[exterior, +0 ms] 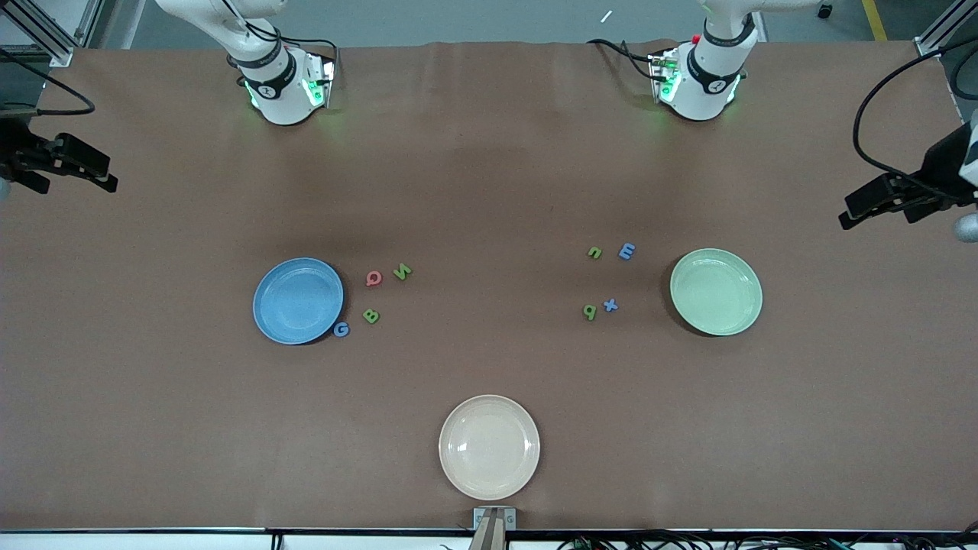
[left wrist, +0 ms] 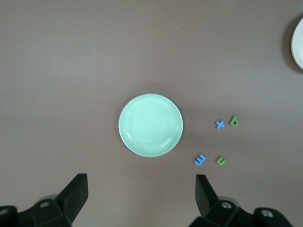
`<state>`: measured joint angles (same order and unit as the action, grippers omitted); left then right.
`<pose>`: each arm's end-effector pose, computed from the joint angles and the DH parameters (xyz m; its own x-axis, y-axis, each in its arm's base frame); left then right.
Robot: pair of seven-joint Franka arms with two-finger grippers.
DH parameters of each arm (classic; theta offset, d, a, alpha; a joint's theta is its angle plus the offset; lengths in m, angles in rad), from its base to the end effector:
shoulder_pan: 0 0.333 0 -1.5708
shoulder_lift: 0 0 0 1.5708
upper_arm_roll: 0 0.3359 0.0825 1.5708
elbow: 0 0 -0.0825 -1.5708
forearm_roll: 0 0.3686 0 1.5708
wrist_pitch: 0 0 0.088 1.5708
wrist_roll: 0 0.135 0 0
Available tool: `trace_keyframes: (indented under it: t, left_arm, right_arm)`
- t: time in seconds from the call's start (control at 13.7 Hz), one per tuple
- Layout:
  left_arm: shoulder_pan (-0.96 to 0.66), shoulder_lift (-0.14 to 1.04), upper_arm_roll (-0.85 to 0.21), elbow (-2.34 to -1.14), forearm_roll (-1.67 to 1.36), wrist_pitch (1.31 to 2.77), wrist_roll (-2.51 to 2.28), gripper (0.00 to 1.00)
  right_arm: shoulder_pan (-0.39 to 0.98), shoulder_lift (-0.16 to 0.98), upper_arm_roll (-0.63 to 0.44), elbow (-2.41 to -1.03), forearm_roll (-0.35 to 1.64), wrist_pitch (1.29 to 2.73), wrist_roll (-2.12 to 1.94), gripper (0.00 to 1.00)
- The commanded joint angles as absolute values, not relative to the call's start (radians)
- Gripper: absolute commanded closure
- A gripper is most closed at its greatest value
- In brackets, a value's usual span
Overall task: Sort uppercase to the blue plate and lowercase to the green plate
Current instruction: 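Reach the right gripper to the blue G while the left gripper reaches the blue m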
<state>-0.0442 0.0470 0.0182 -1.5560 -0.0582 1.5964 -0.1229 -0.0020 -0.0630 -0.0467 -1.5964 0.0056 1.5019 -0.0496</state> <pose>0.5560 -0.0224 0.5999 0.9951 0.0980 -0.0136 0.0986 -0.9935 0.0560 0.5096 -0.0249 0.6319 0.9995 0.0015 -0.0311 0.0012 -0.9999 -0.0101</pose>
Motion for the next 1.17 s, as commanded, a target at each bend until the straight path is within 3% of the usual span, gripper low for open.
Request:
trace_keyframes:
  t: [0.0, 0.22, 0.51, 0.73, 1.1]
  left_arm:
    - [-0.098, 0.095, 0.002, -1.563, -0.069, 1.582, -0.140, 0.00]
    - [-0.153, 0.110, -0.035, -1.671, -0.069, 1.646, -0.140, 0.00]
    - [-0.153, 0.097, -0.136, -1.911, -0.069, 1.901, -0.126, 0.00]
    - [-0.155, 0.107, -0.189, -2.050, -0.060, 2.057, -0.062, 0.00]
    - [-0.156, 0.147, -0.244, -2.210, 0.000, 2.247, 0.031, 0.00]
  right_arm:
    - [-0.037, -0.034, -0.046, -1.598, 0.017, 1.515, -0.044, 0.00]
    - [-0.054, 0.102, -0.046, -1.569, 0.018, 1.572, -0.057, 0.00]
    - [-0.028, 0.212, -0.040, -1.562, 0.006, 1.606, -0.052, 0.00]
    - [0.044, 0.351, -0.038, -1.557, 0.021, 1.687, -0.054, 0.00]
    - [0.188, 0.486, -0.038, -1.562, 0.023, 1.889, -0.040, 0.00]
